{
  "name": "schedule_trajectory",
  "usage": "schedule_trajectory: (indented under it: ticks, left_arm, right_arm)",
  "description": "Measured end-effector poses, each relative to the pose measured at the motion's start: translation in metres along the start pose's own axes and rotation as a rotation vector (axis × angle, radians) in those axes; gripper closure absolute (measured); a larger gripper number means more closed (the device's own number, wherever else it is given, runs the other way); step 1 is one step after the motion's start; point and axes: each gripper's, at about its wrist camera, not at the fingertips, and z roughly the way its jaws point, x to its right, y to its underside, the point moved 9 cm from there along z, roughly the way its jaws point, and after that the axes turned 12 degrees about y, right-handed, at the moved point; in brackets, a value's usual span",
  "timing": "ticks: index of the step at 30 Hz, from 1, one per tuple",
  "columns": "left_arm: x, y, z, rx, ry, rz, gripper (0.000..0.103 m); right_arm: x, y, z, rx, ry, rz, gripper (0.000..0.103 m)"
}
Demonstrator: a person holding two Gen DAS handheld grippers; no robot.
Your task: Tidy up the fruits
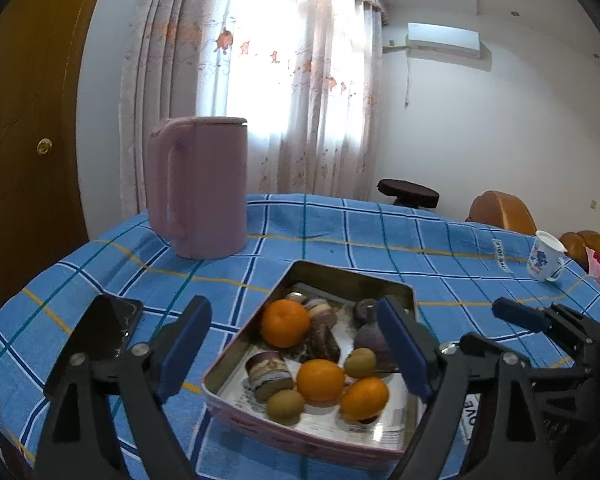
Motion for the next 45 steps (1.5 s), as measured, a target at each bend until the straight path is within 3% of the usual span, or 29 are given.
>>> schedule_trajectory:
  ticks: [10,45]
  left_arm:
    - [0.024,-0.003,-0.007,0.012,0.024,0.041,0.008]
    - [0.044,-0.008,-0.014,0.026,0.016,0.084,0.0]
  right_arm:
    - [0.033,-0.008,-0.032,0.06,0.056,0.052,0.032]
    - [0.054,-0.011,-0.059,0.109,0.096,0.074,0.031]
